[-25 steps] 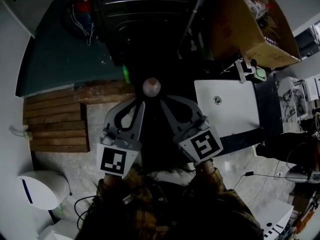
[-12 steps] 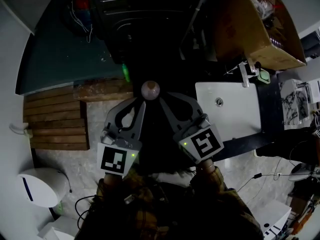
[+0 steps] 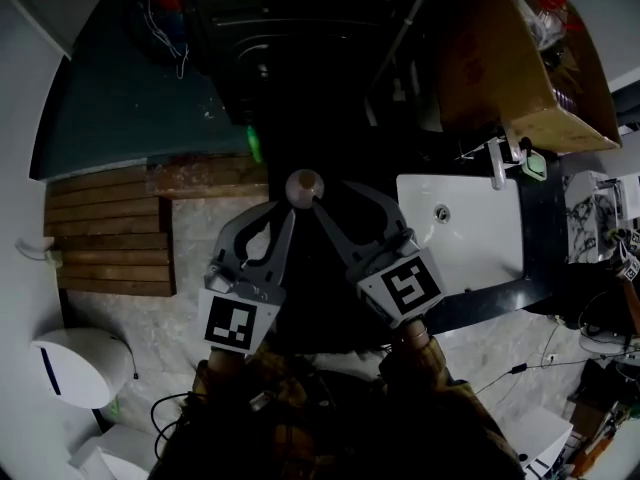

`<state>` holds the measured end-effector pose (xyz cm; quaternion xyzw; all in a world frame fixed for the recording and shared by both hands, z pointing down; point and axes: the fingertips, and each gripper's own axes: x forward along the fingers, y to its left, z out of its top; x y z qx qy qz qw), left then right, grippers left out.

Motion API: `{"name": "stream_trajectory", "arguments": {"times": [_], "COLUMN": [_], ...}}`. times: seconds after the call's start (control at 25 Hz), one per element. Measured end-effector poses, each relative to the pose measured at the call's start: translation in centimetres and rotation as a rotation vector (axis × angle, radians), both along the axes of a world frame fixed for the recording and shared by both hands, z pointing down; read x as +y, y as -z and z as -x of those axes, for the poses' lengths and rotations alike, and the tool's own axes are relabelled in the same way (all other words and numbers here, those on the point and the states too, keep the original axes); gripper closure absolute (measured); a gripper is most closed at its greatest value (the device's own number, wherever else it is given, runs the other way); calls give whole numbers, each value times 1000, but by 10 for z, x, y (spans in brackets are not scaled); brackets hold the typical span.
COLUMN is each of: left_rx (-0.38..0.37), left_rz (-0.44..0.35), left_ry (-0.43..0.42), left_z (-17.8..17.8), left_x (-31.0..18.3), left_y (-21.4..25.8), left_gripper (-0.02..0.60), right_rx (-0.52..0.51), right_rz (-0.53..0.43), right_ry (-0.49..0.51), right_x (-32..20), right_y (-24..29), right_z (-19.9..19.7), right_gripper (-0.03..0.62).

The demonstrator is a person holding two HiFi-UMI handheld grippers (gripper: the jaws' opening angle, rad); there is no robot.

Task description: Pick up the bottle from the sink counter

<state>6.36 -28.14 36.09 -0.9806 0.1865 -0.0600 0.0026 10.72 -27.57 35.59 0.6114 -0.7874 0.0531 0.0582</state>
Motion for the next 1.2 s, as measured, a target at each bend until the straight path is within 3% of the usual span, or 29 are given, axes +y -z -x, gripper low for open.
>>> {"name": "stream_trajectory", "arguments": {"times": [0.48,1.2], "left_rx": [-34,-98], "left_rz": [45,104], "left_ry": [24,51], "left_z": [-2,5], "left_x": [-19,-32], "left_y": [-27,-74], "left_gripper": [546,546], "right_rx": [2,17], "right_rz": [56,117], "right_ry": [35,83], "right_x": [-34,-69], "right_y": [-35,-94], "right_z": [-4,5], "right_gripper": [408,405]}}
